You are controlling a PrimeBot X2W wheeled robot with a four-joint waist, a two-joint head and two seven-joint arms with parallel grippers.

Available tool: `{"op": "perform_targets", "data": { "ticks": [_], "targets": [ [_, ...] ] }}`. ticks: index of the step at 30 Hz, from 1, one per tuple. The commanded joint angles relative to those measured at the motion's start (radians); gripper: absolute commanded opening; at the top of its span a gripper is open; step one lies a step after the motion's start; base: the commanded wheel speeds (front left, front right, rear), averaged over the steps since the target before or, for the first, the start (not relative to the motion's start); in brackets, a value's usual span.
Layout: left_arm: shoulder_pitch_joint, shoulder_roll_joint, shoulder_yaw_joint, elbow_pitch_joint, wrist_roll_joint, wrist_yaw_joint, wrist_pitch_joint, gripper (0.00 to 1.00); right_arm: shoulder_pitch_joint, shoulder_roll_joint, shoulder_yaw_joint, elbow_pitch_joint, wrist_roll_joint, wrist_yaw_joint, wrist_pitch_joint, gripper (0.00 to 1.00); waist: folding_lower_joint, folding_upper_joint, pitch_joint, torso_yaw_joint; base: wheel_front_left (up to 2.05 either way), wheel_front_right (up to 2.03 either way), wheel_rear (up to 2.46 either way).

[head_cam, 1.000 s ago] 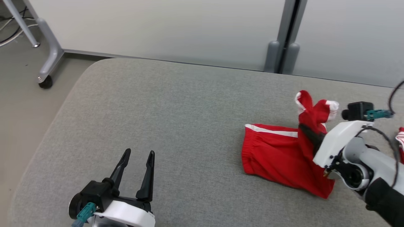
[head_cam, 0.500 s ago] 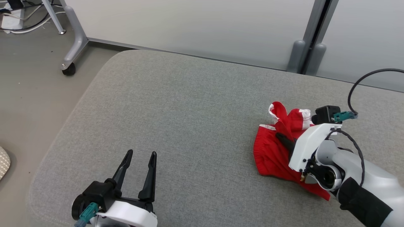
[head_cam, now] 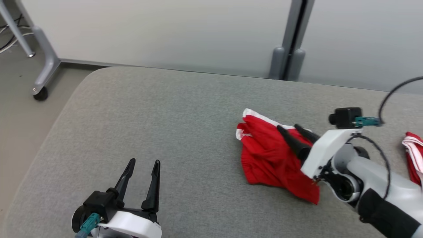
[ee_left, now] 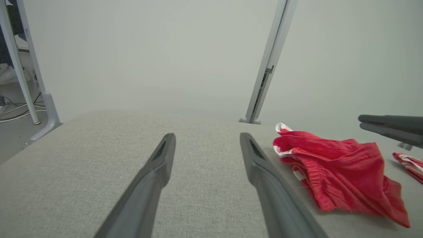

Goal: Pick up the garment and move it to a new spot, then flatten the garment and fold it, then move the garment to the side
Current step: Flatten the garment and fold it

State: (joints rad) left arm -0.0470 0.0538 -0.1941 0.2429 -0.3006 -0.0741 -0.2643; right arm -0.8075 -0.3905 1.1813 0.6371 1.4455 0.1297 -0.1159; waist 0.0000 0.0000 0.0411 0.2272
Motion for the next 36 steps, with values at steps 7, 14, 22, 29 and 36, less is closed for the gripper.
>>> {"op": "perform_targets", "data": {
  "ticks": [7, 14, 22, 29, 36],
  "targets": [
    [0.016, 0.002, 0.032, -0.024, 0.012, 0.001, 0.001, 1.0, 0.069, -0.136, -0.078, -0.036, -0.021, 0.002, -0.135, 1.0, 0.0, 0.0, -0.018, -0.076, 0.0, 0.0, 0.0],
    [0.019, 0.001, 0.034, -0.035, 0.019, -0.006, 0.001, 1.0, 0.148, -0.177, -0.183, 0.02, -0.032, 0.002, -0.15, 1.0, 0.0, 0.0, -0.015, -0.087, 0.0, 0.0, 0.0],
    [0.003, 0.0, 0.026, -0.039, 0.025, -0.009, 0.001, 1.0, 0.141, -0.103, -0.2, 0.121, -0.067, 0.002, -0.12, 0.0, 0.0, 0.0, -0.002, -0.057, 0.0, 0.0, 0.0],
    [-0.006, -0.001, 0.021, -0.028, 0.018, -0.007, 0.001, 1.0, 0.088, -0.007, -0.148, 0.228, -0.074, 0.002, -0.013, 0.0, 0.0, 0.0, 0.018, -0.002, 0.0, 0.0, 0.0],
    [-0.013, -0.001, 0.014, -0.021, 0.014, -0.006, 0.001, 1.0, 0.106, 0.06, -0.104, 0.252, -0.074, 0.002, 0.034, 0.0, 0.0, 0.0, 0.021, 0.051, 0.0, 0.0, 0.0]
  ]
}}
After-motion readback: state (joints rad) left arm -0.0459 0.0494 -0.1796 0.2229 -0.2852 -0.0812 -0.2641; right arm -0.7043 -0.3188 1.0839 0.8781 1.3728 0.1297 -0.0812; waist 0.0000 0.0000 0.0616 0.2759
